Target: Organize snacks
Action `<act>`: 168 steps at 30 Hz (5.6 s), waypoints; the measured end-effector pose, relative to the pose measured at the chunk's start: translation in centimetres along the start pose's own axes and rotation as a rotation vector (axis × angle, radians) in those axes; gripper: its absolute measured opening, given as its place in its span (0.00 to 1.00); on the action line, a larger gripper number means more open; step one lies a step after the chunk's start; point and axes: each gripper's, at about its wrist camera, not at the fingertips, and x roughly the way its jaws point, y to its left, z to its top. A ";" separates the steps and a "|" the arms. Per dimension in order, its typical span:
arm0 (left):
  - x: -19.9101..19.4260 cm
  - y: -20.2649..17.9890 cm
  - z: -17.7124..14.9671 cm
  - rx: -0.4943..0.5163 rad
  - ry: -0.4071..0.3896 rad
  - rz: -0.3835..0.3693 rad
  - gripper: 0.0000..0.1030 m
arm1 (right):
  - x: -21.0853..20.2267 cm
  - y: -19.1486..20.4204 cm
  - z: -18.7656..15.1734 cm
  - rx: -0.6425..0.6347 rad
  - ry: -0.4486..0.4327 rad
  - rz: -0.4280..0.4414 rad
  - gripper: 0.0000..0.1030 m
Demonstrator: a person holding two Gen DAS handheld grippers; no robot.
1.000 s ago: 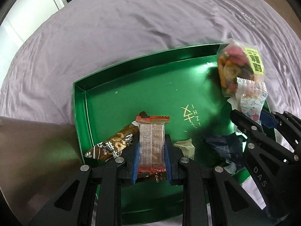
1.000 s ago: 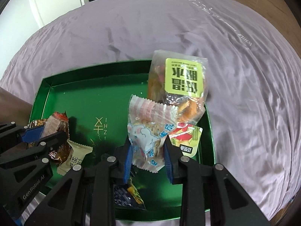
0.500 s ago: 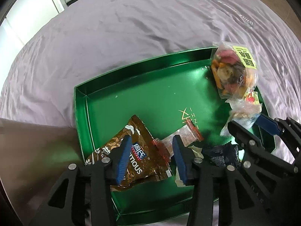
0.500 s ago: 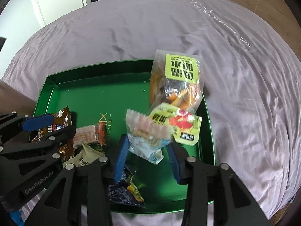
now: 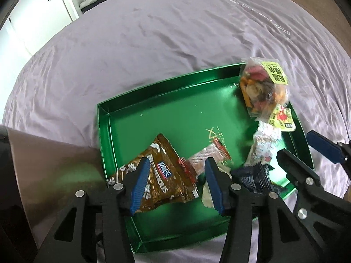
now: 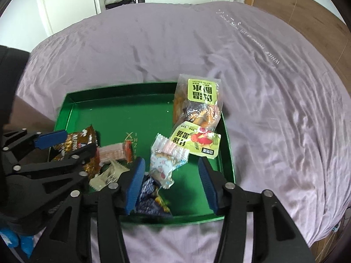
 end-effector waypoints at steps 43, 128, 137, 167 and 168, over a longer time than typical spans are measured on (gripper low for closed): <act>-17.0 12.0 -20.4 0.311 -0.018 0.008 0.46 | -17.6 14.7 -13.4 -0.218 0.160 0.178 0.56; -28.6 45.3 -28.1 -0.575 -0.118 0.258 0.65 | -24.7 46.5 -2.5 -0.589 -0.001 0.424 0.80; -28.0 44.3 -27.1 -0.549 -0.109 0.237 0.65 | -24.3 45.7 -2.4 -0.552 -0.001 0.405 0.80; -28.9 42.4 -25.3 -0.475 -0.069 0.289 0.65 | -29.8 44.2 -2.2 -0.750 -0.277 0.119 0.99; -28.9 42.3 -25.3 -0.475 -0.070 0.289 0.65 | -29.8 44.3 -2.2 -0.752 -0.275 0.118 0.99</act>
